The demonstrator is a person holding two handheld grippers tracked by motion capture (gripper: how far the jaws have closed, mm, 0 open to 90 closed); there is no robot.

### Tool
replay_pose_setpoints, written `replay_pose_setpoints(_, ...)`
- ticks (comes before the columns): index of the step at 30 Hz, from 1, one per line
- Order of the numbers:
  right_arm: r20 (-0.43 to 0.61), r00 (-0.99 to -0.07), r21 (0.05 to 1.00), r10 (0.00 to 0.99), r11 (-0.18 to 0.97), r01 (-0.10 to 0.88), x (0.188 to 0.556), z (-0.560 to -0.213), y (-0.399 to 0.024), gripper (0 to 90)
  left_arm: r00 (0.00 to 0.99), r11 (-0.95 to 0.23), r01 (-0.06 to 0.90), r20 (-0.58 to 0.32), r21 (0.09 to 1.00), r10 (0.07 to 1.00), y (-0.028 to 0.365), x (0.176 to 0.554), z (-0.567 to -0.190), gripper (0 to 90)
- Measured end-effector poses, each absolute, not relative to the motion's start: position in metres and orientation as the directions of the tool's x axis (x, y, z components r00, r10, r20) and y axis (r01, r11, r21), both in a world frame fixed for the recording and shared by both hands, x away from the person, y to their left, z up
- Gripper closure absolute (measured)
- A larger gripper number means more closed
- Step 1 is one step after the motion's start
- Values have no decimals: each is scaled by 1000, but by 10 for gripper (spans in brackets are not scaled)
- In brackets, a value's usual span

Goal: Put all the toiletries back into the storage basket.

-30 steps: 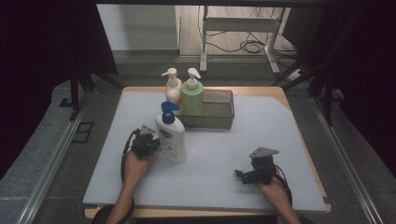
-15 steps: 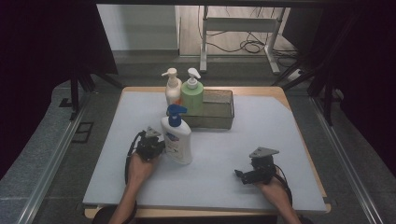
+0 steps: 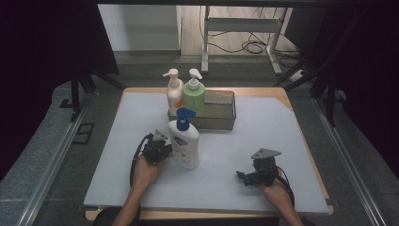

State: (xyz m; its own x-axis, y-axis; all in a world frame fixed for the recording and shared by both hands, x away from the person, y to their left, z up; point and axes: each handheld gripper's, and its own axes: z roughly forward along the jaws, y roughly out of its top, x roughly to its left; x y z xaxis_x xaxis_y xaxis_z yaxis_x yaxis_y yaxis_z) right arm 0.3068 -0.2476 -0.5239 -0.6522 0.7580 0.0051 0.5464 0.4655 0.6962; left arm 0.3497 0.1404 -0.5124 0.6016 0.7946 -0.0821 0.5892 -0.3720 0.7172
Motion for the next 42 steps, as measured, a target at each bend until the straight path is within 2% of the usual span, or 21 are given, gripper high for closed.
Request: replay_pose_setpoints(42,6,-651,696,759,465,547,307,-524,-248,0,710,-469,533,-72,704,700,77,332,-510,893)
